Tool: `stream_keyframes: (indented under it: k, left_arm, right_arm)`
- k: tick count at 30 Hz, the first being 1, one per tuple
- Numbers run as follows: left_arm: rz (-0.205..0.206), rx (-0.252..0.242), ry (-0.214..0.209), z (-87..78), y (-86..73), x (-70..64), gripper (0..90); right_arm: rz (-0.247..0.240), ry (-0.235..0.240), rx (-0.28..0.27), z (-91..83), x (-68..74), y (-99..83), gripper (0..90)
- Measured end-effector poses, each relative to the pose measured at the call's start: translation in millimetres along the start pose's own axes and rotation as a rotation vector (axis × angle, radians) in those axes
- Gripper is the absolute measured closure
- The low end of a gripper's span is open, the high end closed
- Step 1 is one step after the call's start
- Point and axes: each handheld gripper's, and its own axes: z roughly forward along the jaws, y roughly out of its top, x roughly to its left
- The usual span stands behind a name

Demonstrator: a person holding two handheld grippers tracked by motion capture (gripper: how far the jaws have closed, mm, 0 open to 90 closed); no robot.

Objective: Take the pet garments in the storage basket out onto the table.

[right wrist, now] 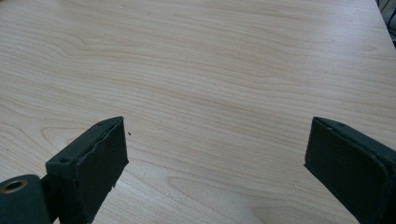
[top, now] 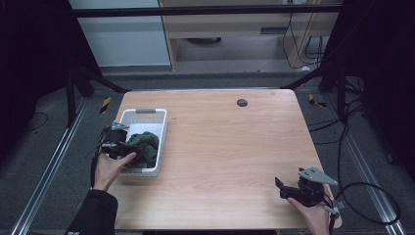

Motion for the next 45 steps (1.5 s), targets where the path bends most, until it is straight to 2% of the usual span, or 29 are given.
stream_keyframes:
  k: [12,22,31,38,42,45]
  left_arm:
    - [0.010,0.059,-0.005,11.2,2.2,1.8,15.9]
    - [0.017,0.106,-0.007,19.9,1.3,3.3,24.6]
    - [0.010,0.159,-0.022,23.8,0.9,4.0,41.1]
    - [0.015,0.193,-0.015,26.9,0.7,2.7,57.2]
    - [0.023,0.199,-0.010,27.4,0.6,0.7,66.5]
    - [0.016,0.202,-0.012,26.5,0.7,0.9,69.9]
  right_arm:
    - [-0.006,-0.002,0.000,0.8,-0.8,-0.5,5.5]
    - [-0.010,0.004,0.007,1.9,-0.9,-1.0,5.1]
    - [-0.003,0.009,0.014,1.7,-0.3,-0.8,5.0]
    - [-0.002,0.010,0.018,2.0,0.1,-1.0,4.9]
    - [-0.003,0.013,0.020,2.3,0.2,-1.0,4.9]
    - [-0.004,0.013,0.023,2.6,0.4,-1.1,4.8]
